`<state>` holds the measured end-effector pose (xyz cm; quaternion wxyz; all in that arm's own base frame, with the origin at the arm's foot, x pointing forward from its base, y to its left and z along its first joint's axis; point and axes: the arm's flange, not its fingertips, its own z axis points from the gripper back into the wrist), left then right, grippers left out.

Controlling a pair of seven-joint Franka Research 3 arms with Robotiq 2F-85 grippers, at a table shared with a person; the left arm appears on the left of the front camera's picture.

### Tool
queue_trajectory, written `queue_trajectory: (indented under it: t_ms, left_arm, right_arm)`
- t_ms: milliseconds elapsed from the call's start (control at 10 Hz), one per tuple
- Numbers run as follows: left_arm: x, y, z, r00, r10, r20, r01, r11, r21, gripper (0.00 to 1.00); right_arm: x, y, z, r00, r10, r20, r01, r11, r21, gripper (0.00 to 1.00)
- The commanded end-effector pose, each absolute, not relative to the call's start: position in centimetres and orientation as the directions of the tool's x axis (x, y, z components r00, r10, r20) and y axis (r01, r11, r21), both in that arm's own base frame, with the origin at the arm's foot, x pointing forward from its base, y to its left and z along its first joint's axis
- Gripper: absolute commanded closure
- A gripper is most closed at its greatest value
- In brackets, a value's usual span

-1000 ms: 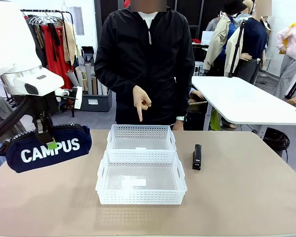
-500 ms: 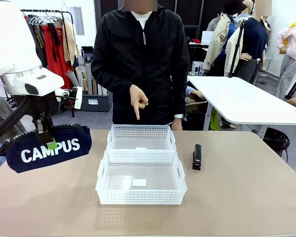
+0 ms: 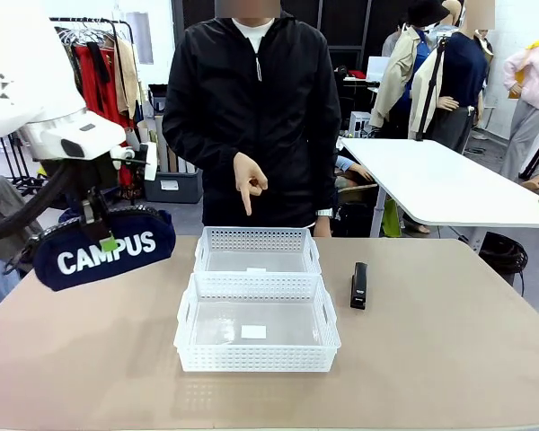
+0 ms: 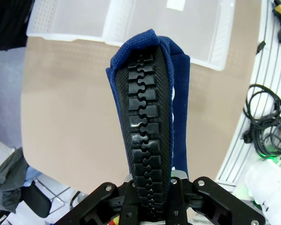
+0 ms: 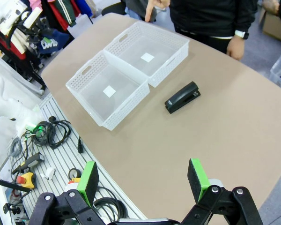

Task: Distribute items into two baskets.
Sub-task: Place the picked Pencil pouch into the Organizing basket as instructed by the person.

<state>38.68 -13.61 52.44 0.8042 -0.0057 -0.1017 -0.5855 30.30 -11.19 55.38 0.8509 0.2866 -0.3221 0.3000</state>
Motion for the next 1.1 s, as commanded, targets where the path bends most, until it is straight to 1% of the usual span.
queue_trajectory:
  t_ms: [0,100,300,500,1000]
  left_arm:
    - [42.6,-14.2,52.8,0.256,-0.953,0.164,0.958,0.273,0.090,1.00]
    - [44.2,-14.7,52.9,0.246,-0.959,0.137,0.962,0.260,0.088,1.00]
    - [47.1,-16.1,52.9,0.221,-0.968,0.118,0.969,0.232,0.083,1.00]
    - [49.5,-18.0,52.8,0.179,-0.975,0.130,0.977,0.192,0.088,1.00]
    - [54.5,-22.7,51.5,0.154,-0.978,0.138,0.985,0.163,0.053,1.00]
  right_arm:
    - [30.3,-11.2,55.6,0.599,0.328,0.730,-0.706,0.646,0.290,0.00]
    - [30.3,-11.2,55.6,0.599,0.328,0.730,-0.706,0.646,0.290,0.00]
    - [30.3,-11.2,55.6,0.599,0.328,0.730,-0.706,0.646,0.290,0.00]
    - [30.3,-11.2,55.6,0.599,0.328,0.730,-0.706,0.646,0.290,0.00]
    - [30.3,-11.2,55.6,0.599,0.328,0.730,-0.706,0.646,0.290,0.00]
